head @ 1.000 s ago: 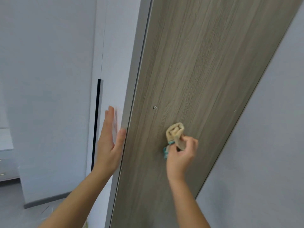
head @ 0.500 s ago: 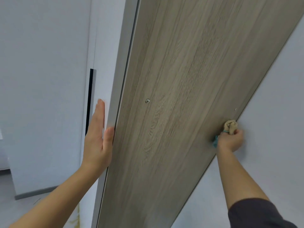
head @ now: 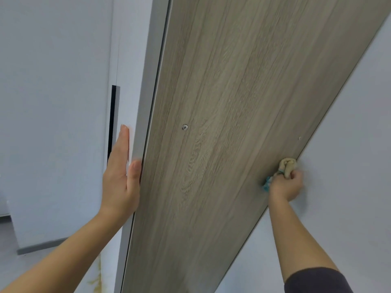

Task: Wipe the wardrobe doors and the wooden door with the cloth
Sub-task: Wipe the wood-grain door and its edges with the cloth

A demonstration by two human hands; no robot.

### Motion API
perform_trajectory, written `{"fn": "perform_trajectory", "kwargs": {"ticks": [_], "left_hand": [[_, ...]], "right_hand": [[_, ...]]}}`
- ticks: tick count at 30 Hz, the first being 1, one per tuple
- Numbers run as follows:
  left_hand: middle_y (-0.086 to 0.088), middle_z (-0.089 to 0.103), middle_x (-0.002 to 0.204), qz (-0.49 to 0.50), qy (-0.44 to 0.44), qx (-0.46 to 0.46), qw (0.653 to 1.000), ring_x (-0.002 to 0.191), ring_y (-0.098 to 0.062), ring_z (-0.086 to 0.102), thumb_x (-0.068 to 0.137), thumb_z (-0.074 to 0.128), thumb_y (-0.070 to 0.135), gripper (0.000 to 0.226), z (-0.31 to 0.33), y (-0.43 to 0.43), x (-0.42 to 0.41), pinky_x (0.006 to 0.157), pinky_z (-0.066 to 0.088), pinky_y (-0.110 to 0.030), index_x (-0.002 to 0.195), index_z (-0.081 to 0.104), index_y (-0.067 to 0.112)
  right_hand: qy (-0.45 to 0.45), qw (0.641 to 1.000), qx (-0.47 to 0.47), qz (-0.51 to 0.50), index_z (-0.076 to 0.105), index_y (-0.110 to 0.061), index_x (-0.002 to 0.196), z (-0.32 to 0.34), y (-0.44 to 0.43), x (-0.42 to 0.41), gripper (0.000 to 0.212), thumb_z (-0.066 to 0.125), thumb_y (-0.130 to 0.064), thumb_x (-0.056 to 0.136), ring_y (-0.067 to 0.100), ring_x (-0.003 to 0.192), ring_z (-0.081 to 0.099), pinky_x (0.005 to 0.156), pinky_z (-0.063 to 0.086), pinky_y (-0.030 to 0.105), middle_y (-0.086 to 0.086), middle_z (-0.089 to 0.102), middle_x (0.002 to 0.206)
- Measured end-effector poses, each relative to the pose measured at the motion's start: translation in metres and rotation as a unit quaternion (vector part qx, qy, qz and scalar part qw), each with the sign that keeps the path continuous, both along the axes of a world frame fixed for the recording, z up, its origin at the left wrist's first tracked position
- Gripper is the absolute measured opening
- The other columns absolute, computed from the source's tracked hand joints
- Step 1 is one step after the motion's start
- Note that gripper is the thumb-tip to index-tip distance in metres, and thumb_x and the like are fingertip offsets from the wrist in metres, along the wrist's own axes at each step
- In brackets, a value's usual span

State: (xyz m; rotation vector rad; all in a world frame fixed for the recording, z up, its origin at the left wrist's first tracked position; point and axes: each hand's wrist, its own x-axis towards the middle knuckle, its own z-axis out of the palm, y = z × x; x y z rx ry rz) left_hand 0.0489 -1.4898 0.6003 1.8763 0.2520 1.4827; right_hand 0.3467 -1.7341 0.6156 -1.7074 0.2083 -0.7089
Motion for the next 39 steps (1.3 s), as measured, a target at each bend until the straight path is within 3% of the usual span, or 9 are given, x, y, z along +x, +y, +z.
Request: {"fn": "perform_trajectory", "kwargs": {"ticks": [4,9,13,16,18,24,32,35,39], "left_hand": [[0.009,0.022,0.161,-0.014,0.0,-0.012,1.0,0.147,-0.003,0.02,0.098,0.021,0.062,0.073,0.001,-0.002,-0.001,0.118,0.019,-0.019,0.156,0.018,0.017],[0.002,0.024,0.16,-0.038,0.001,-0.014,0.999,0.147,-0.007,0.022,0.1,0.028,0.048,0.066,0.002,0.001,-0.004,0.118,0.022,-0.026,0.155,0.017,0.013],[0.002,0.03,0.156,-0.051,0.034,-0.009,0.998,0.144,-0.008,0.027,0.099,0.034,0.043,0.063,0.003,0.009,-0.014,0.118,0.027,-0.037,0.155,0.021,0.015],[0.007,0.032,0.154,-0.064,0.071,0.004,0.995,0.142,0.0,0.027,0.097,0.037,0.048,0.066,0.007,0.016,-0.026,0.116,0.025,-0.021,0.154,0.023,0.019],[0.01,0.033,0.154,-0.065,0.098,0.015,0.993,0.141,0.003,0.027,0.096,0.04,0.049,0.065,0.011,0.019,-0.033,0.111,0.023,-0.009,0.153,0.024,0.024],[0.02,0.029,0.155,-0.097,0.118,-0.02,0.988,0.141,0.008,0.023,0.1,0.042,0.043,0.057,0.009,0.018,-0.047,0.114,0.022,-0.018,0.153,0.025,0.03],[0.022,0.019,0.157,-0.096,0.083,-0.1,0.987,0.143,0.009,0.015,0.099,0.036,0.05,0.062,-0.03,-0.008,-0.039,0.115,0.017,-0.011,0.154,0.019,0.027],[0.009,0.014,0.162,-0.093,0.068,-0.102,0.988,0.145,0.007,0.011,0.101,0.043,0.03,0.065,-0.033,-0.02,-0.027,0.115,0.013,-0.008,0.156,0.012,0.014],[0.001,0.017,0.161,-0.035,0.045,-0.063,0.996,0.147,-0.003,0.015,0.098,0.043,0.026,0.067,-0.04,-0.018,-0.014,0.119,0.016,-0.021,0.155,0.013,0.009]], "right_hand": [[-0.026,0.999,0.015,0.032,0.051,-0.016,0.088,-0.017,0.02,-0.046,0.018,0.06,-0.001,0.083,0.018,0.076,0.05,0.064,0.033,0.024,0.003,0.056,0.089],[-0.099,0.99,0.013,0.103,0.053,-0.01,0.083,-0.043,0.058,-0.104,0.017,0.063,0.003,0.078,0.017,0.075,0.052,0.067,0.042,0.032,0.014,0.057,0.092],[-0.179,0.973,0.015,0.146,0.052,-0.009,0.078,-0.047,0.091,-0.163,0.029,0.064,0.016,0.072,-0.004,0.07,0.048,0.064,0.037,0.008,0.015,0.051,0.088],[-0.216,0.958,0.007,0.19,0.053,-0.01,0.078,-0.053,0.113,-0.204,0.033,0.064,0.021,0.069,-0.003,0.073,0.048,0.067,0.037,0.006,0.009,0.048,0.088],[-0.238,0.945,-0.001,0.222,0.053,-0.009,0.078,-0.058,0.126,-0.228,0.033,0.065,0.02,0.069,0.0,0.075,0.047,0.068,0.039,0.009,0.005,0.045,0.089],[-0.294,0.903,-0.077,0.305,0.062,-0.01,0.083,-0.076,0.158,-0.292,0.015,0.073,-0.002,0.076,0.013,0.076,0.052,0.062,0.05,0.027,-0.002,0.045,0.091],[-0.32,0.882,-0.166,0.303,0.066,-0.011,0.089,-0.08,0.145,-0.276,0.017,0.072,0.0,0.077,0.013,0.084,0.058,0.066,0.052,0.029,-0.002,0.052,0.094],[-0.29,0.912,-0.13,0.259,0.064,-0.005,0.086,-0.08,0.124,-0.243,0.026,0.07,0.012,0.067,0.012,0.083,0.054,0.072,0.049,0.023,0.001,0.051,0.094],[-0.238,0.949,-0.091,0.187,0.057,0.0,0.08,-0.074,0.088,-0.179,0.028,0.062,0.022,0.063,0.006,0.078,0.043,0.074,0.035,0.003,0.008,0.049,0.088]]}}
